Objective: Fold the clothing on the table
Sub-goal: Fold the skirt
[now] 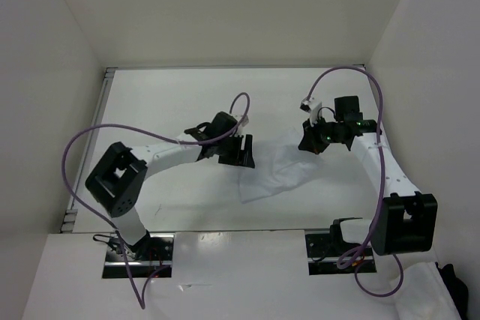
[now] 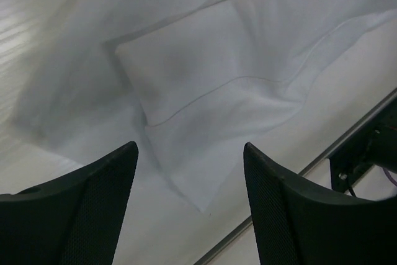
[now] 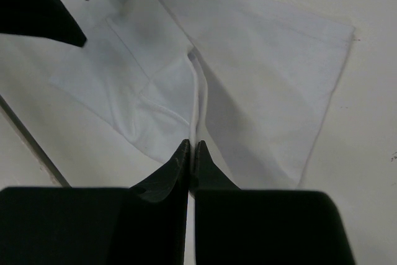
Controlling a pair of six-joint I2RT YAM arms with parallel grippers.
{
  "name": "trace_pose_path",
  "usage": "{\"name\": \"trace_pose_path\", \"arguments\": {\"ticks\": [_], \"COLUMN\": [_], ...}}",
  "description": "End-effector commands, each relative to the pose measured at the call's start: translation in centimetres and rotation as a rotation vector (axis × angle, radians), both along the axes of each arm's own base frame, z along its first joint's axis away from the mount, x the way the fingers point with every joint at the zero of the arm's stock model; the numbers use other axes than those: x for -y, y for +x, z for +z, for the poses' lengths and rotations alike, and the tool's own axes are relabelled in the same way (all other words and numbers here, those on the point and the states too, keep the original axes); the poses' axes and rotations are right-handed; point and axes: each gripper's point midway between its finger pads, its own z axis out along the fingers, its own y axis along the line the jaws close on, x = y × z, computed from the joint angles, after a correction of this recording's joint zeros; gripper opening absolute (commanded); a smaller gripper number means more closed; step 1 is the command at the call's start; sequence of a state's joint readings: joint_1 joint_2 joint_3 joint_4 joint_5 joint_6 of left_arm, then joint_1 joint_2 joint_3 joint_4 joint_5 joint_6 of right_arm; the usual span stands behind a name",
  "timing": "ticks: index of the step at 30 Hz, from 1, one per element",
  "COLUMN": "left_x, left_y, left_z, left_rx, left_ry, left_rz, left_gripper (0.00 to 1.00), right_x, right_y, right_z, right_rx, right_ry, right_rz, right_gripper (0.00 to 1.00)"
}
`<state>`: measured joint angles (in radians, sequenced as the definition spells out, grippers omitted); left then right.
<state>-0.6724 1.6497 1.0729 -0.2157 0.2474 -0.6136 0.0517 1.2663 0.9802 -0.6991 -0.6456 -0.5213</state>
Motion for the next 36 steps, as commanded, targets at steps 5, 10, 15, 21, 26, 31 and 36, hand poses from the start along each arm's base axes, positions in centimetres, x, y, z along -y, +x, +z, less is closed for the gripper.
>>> {"name": "trace_pose_path", "arguments": {"ticks": [5,10,15,21,26,31,36], "left_x": [2.6,1.5,1.4,2.5,2.9,2.6,0.8], "left_y": [1.2,1.9,2.7,4.0,4.7,4.6,4.2], "left_z": [-1.6,-2.5,-3.7,-4.3,-5.4,-6.1,-4.3], "left_rx": [0.001,0.019,0.02,0.037,0.015,0.005,0.056], "left_ry": [0.05,0.109,0.145,0.157,0.172,0.194,0.208], "left_rz": [0.056,0.102,0.123,0.098,0.076,0.081,0.12], "left_gripper": [0.74,0.72,0.7,0.6,0.54,0.1,0.0], "right_x": [-0.3,-0.1,-0.3,-0.3,-0.3,-0.4,0.3], "right_y": [0.1,0.1,0.0,-0.1,-0.1,0.0,0.5], "right_z": [1.1,1.2,1.5,1.5,1.8,1.9,1.8], "right_rx": [0.047,0.056,0.065,0.068,0.077,0.079,0.072], "right_ry": [0.029,0.037,0.046,0.05,0.051,0.056,0.043], "right_rz": [0.002,-0.002,0.004,-0.001,-0.001,-0.008,-0.057], "right_gripper": [0.0,0.0,0.0,0.0,0.0,0.0,0.0]}}
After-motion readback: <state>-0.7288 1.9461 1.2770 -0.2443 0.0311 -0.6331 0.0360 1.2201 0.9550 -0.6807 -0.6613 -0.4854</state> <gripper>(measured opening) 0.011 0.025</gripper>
